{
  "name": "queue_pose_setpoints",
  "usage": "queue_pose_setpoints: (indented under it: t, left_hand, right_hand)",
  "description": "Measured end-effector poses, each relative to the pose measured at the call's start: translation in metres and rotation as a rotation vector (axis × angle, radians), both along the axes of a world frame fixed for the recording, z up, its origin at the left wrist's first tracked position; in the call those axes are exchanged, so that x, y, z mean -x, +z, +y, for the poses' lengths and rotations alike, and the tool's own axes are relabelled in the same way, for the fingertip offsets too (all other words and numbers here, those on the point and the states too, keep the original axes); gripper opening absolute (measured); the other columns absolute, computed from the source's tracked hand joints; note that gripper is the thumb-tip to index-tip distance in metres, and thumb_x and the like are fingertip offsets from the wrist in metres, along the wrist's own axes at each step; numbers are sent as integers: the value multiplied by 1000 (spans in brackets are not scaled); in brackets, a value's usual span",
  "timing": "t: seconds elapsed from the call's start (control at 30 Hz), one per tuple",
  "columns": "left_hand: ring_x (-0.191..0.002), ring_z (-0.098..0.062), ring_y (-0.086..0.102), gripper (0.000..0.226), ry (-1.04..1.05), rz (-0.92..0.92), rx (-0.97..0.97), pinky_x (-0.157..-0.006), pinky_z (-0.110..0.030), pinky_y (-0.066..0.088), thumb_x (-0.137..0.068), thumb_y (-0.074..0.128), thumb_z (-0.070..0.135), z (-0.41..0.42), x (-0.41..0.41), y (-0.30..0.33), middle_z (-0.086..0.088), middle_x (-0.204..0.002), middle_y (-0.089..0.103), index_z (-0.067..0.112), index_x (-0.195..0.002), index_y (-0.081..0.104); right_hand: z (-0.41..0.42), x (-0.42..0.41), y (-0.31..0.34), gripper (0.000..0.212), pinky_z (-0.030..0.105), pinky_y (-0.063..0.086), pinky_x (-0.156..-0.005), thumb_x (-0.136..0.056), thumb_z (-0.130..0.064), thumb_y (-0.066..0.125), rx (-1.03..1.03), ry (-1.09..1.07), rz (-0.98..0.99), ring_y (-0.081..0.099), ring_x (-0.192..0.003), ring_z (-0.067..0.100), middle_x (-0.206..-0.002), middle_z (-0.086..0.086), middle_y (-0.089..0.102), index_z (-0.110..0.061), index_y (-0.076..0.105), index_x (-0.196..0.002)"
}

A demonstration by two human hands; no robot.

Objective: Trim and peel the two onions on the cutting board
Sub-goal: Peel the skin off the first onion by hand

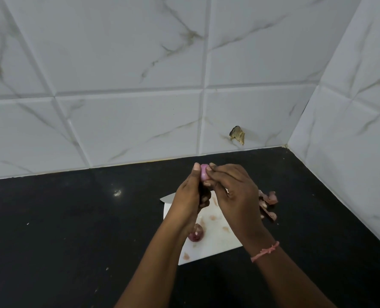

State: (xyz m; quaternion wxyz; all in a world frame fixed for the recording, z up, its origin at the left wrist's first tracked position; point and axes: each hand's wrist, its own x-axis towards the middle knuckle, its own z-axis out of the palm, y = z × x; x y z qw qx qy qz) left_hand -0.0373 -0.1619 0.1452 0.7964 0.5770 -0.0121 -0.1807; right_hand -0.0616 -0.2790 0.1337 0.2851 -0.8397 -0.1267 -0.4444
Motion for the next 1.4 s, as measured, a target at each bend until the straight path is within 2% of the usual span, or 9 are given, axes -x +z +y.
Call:
queue_pose_setpoints:
  t: [0.2, 0.3, 0.4, 0.5, 0.67, 0.83, 1.07, 1.27, 1.4]
  left_hand:
    - [-53, -9, 37, 48, 30, 141, 14, -50, -22, 33, -102, 43, 50, -3, 0, 0, 2, -58, 48, 8, -94, 65]
    - [-52, -10, 37, 46, 37, 167, 36, -49, -23, 32, -104, 42, 48, -3, -1, -1, 3, -57, 49, 7, -95, 61]
    - [-51, -10, 37, 44, 20, 151, 34, -49, -24, 31, -105, 40, 44, -1, -3, -2, 1, -59, 49, 5, -105, 59]
    - [-52, -10, 38, 44, -11, 94, -13, -53, -26, 32, -105, 39, 44, 0, -2, -1, 2, -60, 46, 5, -105, 60]
    - [-53, -9, 39, 47, -14, 58, -13, -52, -25, 34, -106, 39, 43, -3, 0, -1, 2, -63, 50, 3, -112, 61]
    - [-54, -8, 41, 44, -22, 54, -58, -55, -26, 37, -106, 37, 44, -2, 2, 0, 4, -60, 48, 7, -101, 60]
    - [-53, -9, 40, 41, -9, 90, 13, -53, -24, 35, -106, 38, 41, -4, 2, 2, 4, -59, 53, 6, -104, 60]
    - [-54, -9, 41, 42, -14, -19, -119, -57, -26, 36, -106, 38, 43, 0, -1, 0, 2, -67, 51, 8, -121, 54]
    - [-53, -7, 41, 38, -24, -50, -157, -57, -25, 36, -106, 38, 45, -1, 1, 0, 4, -68, 49, 13, -120, 53]
  right_hand:
    - [-4, 1, -7, 21, 14, 41, -96, -90, -12, 57, 88, -38, -73, 58, -94, 15, -90, 13, 71, 1, 74, -92]
    - [-5, 0, -8, 18, 14, 43, -90, -89, -14, 58, 81, -5, 9, 59, -90, 15, -90, 9, 69, -4, 73, -90]
    - [-7, 1, -1, 12, 14, 48, -79, -85, -17, 70, -162, 72, 176, 59, -90, 8, -95, 0, 64, -10, 68, -94]
    - [-6, 4, 8, 35, 13, 50, -78, -79, -8, 78, -341, 175, 289, 62, -97, 9, -104, -5, 62, -17, 59, -107]
    - [-3, 3, 8, 32, 9, 44, -83, -82, 0, 72, -286, 178, 308, 60, -100, 8, -104, -6, 61, -17, 58, -106]
    - [-4, 2, 2, 26, 11, 44, -81, -81, 5, 70, -174, 131, 233, 55, -96, 7, -99, -11, 56, -10, 59, -100]
    - [-1, 1, -3, 16, 8, 43, -82, -88, -11, 61, -122, 141, 148, 53, -92, 1, -97, -2, 61, -19, 56, -101]
    - [-6, 1, 5, 49, 11, 45, -91, -83, -7, 75, -284, 216, 329, 59, -109, 4, -116, -9, 61, -28, 50, -119]
    - [-6, -1, 5, 38, 9, 45, -86, -86, -12, 72, -221, 187, 320, 58, -102, 2, -109, -11, 60, -27, 52, -115]
